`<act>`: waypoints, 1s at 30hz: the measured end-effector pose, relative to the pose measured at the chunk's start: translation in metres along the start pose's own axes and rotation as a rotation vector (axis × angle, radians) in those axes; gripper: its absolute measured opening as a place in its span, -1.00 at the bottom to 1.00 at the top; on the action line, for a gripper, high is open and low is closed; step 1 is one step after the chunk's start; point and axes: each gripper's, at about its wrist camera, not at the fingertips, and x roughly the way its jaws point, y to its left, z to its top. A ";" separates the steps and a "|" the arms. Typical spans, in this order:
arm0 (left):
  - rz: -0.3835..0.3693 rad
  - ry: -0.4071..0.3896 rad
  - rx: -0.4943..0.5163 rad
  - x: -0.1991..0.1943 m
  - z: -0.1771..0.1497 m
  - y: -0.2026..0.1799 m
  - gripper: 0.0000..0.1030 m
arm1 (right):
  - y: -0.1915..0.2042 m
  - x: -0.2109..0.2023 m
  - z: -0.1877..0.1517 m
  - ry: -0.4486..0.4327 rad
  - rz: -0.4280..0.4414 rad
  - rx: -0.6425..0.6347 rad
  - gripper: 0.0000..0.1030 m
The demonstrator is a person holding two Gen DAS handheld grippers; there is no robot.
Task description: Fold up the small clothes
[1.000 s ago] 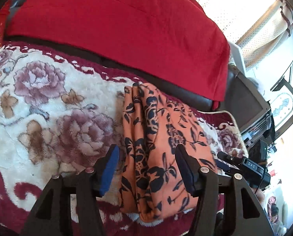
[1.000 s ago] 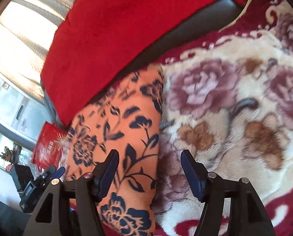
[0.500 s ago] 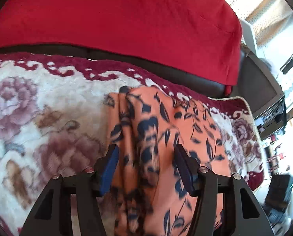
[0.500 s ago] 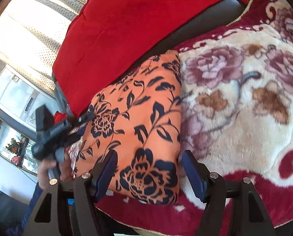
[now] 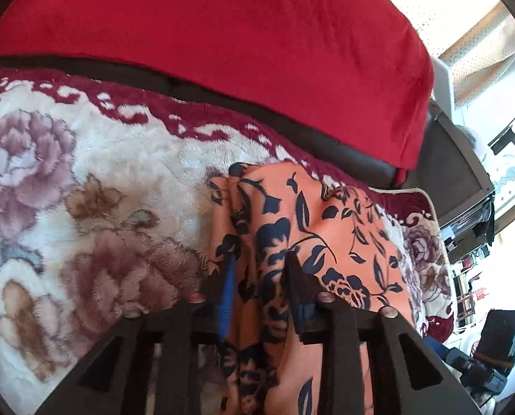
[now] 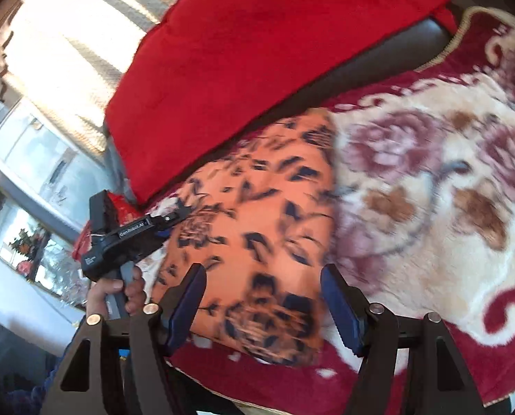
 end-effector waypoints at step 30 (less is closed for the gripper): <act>0.072 -0.104 0.231 -0.068 -0.054 -0.067 0.28 | -0.019 0.039 0.028 0.082 0.272 0.235 0.62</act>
